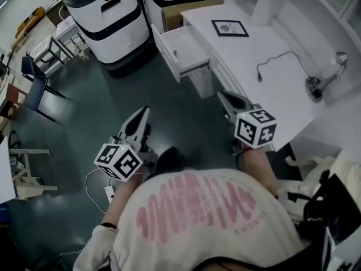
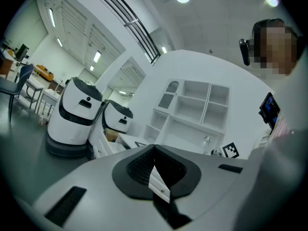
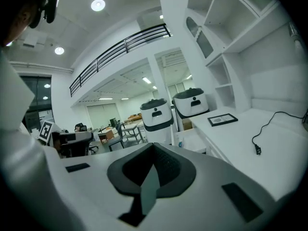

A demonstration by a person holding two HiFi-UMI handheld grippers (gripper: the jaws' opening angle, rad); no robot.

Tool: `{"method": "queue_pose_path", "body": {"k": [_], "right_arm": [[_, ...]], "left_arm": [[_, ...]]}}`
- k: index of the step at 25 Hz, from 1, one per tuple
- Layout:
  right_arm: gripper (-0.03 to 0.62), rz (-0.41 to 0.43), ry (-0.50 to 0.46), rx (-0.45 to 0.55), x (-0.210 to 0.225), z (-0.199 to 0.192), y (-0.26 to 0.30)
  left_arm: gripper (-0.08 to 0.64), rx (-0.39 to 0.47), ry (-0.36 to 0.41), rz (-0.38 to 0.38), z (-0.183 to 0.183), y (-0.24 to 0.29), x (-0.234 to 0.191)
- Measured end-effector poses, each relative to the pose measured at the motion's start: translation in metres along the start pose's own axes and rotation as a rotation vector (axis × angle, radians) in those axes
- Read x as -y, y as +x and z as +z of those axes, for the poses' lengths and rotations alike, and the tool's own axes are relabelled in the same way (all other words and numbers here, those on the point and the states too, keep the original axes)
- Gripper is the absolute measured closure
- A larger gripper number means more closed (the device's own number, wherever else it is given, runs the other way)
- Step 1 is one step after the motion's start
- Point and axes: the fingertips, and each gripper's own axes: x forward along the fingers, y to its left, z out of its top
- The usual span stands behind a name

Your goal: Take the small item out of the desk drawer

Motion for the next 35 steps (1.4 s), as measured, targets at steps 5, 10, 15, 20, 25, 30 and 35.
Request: {"method": "queue_pose_path", "body": {"k": [5, 10, 15, 20, 25, 30, 35], "right_arm": [[0.577, 0.005, 0.057, -0.062, 0.018, -0.020, 0.026], [0.577, -0.016, 0.083, -0.102, 0.035, -0.019, 0.062], [0.577, -0.027, 0.078, -0.125, 0.062, 0.004, 0.113], [0.577, -0.027, 0.047, -0.124, 0.086, 0.042, 0.169], [0.577, -0.029, 0.021, -0.120, 0.101, 0.073, 0.222], [0.577, -0.023, -0.015, -0.149, 0.112, 0.083, 0.268], [0.577, -0.012, -0.003, -0.199, 0.116, 0.068, 0.306]], "left_arm": [[0.532, -0.040, -0.022, -0.002, -0.005, 0.034, -0.018], [0.532, -0.090, -0.056, -0.040, -0.006, 0.075, -0.043], [0.532, -0.099, -0.076, -0.060, 0.011, 0.132, -0.077], [0.532, -0.087, -0.059, -0.063, 0.044, 0.180, -0.113], [0.532, -0.062, -0.027, -0.067, 0.076, 0.208, -0.151], [0.532, -0.040, -0.001, -0.040, 0.092, 0.225, -0.183], [0.532, -0.059, -0.021, 0.036, 0.081, 0.231, -0.214]]}}
